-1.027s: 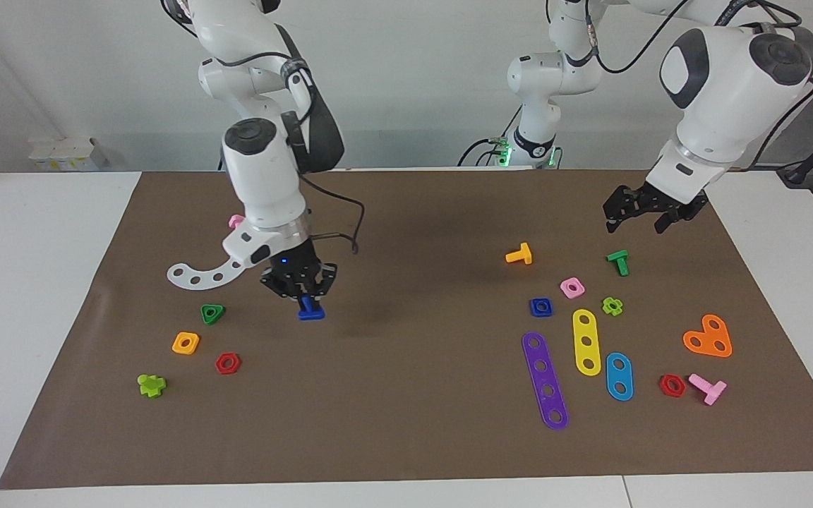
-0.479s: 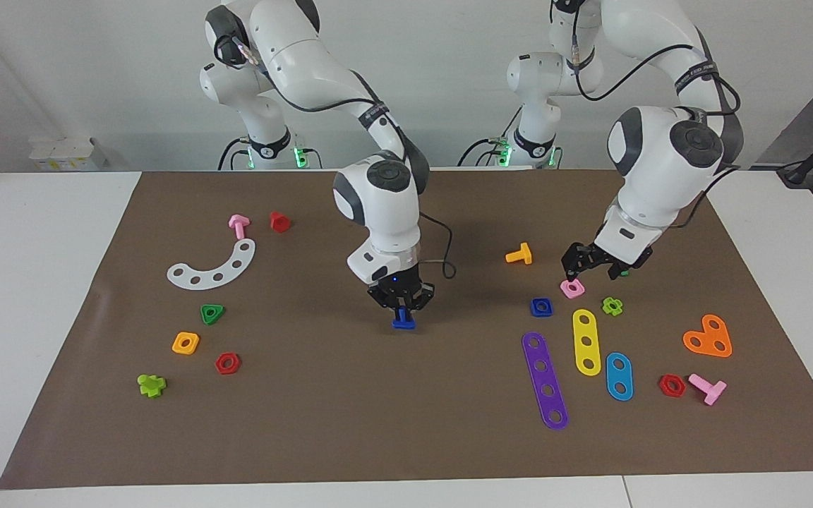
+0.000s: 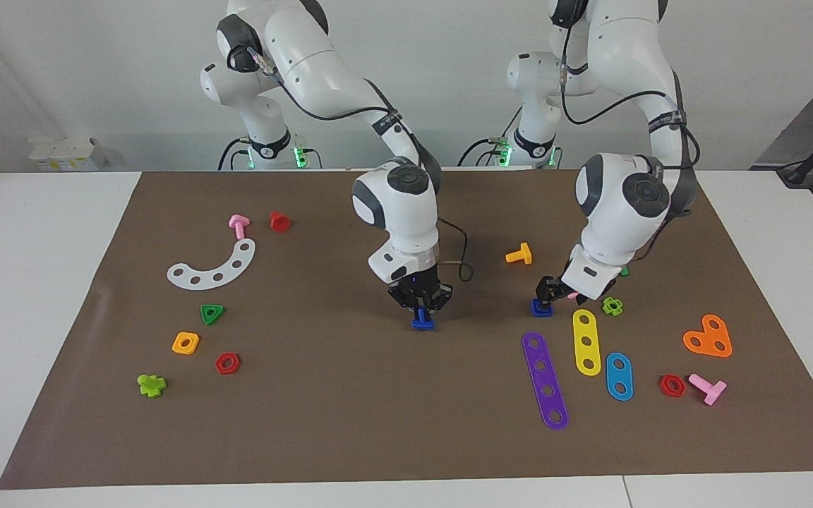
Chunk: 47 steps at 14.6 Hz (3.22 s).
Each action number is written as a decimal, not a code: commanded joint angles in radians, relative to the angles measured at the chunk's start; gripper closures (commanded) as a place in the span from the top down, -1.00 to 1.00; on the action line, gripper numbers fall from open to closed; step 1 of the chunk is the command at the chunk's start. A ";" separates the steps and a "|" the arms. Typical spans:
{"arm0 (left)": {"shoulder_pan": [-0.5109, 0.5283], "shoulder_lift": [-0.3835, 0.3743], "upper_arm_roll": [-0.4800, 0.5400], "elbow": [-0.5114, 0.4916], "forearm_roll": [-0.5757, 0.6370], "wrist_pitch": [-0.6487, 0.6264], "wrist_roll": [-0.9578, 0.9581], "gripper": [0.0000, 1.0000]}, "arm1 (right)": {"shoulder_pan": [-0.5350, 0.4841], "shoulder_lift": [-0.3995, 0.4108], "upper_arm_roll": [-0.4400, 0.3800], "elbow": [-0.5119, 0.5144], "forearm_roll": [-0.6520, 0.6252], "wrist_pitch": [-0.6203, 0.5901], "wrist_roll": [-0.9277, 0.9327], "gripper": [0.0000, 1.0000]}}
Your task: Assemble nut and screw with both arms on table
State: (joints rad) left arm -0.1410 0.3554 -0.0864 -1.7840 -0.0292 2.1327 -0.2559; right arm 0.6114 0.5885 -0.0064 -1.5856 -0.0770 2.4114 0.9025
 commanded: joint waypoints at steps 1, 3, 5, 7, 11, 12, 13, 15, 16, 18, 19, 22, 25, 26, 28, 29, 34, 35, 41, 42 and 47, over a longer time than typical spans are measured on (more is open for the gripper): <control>-0.017 0.004 0.016 -0.063 -0.006 0.075 -0.013 0.57 | 0.007 -0.006 0.000 -0.024 -0.010 -0.008 0.038 -1.00; -0.020 0.004 0.016 -0.083 -0.005 0.076 -0.013 0.54 | 0.008 -0.009 -0.001 -0.022 -0.012 -0.027 0.039 -1.00; -0.023 0.004 0.016 -0.095 -0.005 0.072 -0.013 0.53 | 0.008 -0.009 -0.001 -0.022 -0.012 -0.040 0.038 -1.00; -0.035 0.002 0.016 -0.109 -0.005 0.064 -0.013 0.47 | 0.008 -0.009 -0.001 -0.022 -0.012 -0.035 0.041 0.99; -0.048 0.000 0.016 -0.130 -0.001 0.065 -0.002 0.34 | 0.001 -0.057 -0.001 -0.020 -0.010 -0.057 0.038 1.00; -0.048 0.001 0.016 -0.130 0.006 0.064 0.000 0.33 | -0.015 -0.103 -0.003 -0.022 -0.010 -0.098 0.036 1.00; -0.048 0.001 0.016 -0.130 0.011 0.062 0.003 0.32 | -0.044 -0.152 -0.006 -0.025 -0.012 -0.139 0.024 1.00; -0.045 0.001 0.016 -0.129 0.015 0.062 0.049 0.32 | -0.119 -0.243 -0.004 -0.037 -0.012 -0.187 -0.010 1.00; -0.039 0.002 0.016 -0.127 0.015 0.064 0.067 0.32 | -0.165 -0.280 -0.004 -0.037 -0.012 -0.225 -0.060 1.00; -0.035 0.004 0.016 -0.118 0.015 0.070 0.084 0.33 | -0.252 -0.343 -0.004 -0.036 -0.012 -0.293 -0.196 1.00; -0.035 0.008 0.016 -0.100 0.022 0.070 0.084 0.35 | -0.312 -0.381 -0.003 -0.036 -0.010 -0.332 -0.268 1.00; -0.035 0.030 0.016 -0.058 0.022 0.073 0.086 0.38 | -0.444 -0.481 -0.003 -0.034 0.038 -0.480 -0.482 1.00; -0.038 0.028 0.017 -0.086 0.023 0.075 0.110 0.37 | -0.518 -0.552 -0.004 -0.018 0.063 -0.630 -0.606 1.00; -0.040 0.030 0.017 -0.092 0.023 0.075 0.112 0.37 | -0.522 -0.567 -0.010 -0.014 0.065 -0.674 -0.640 1.00; -0.040 0.030 0.016 -0.100 0.043 0.073 0.112 0.37 | -0.550 -0.581 -0.017 -0.008 0.106 -0.762 -0.677 1.00; -0.042 0.030 0.016 -0.100 0.043 0.069 0.112 0.37 | -0.574 -0.581 -0.014 -0.010 0.112 -0.779 -0.698 1.00; -0.049 0.024 0.016 -0.124 0.043 0.065 0.112 0.34 | -0.595 -0.593 -0.015 -0.030 0.106 -0.790 -0.743 1.00; -0.049 0.022 0.016 -0.127 0.043 0.065 0.112 0.32 | -0.596 -0.593 -0.015 -0.028 0.105 -0.795 -0.745 1.00; -0.048 0.031 0.014 -0.083 0.054 0.055 0.122 -0.10 | -0.607 -0.592 -0.017 -0.010 0.086 -0.848 -0.773 1.00; -0.046 0.033 0.014 -0.068 0.054 0.043 0.122 -0.25 | -0.607 -0.592 -0.015 -0.010 0.074 -0.845 -0.783 1.00; -0.069 0.065 0.011 0.043 0.031 0.013 0.115 -0.68 | -0.604 -0.592 -0.012 -0.011 0.068 -0.851 -0.794 1.00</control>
State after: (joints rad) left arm -0.1795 0.3914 -0.0823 -1.8249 0.0003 2.1835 -0.1370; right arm 0.0197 0.0074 -0.0306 -1.5956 -0.0018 1.5748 0.1283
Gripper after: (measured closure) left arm 0.533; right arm 0.000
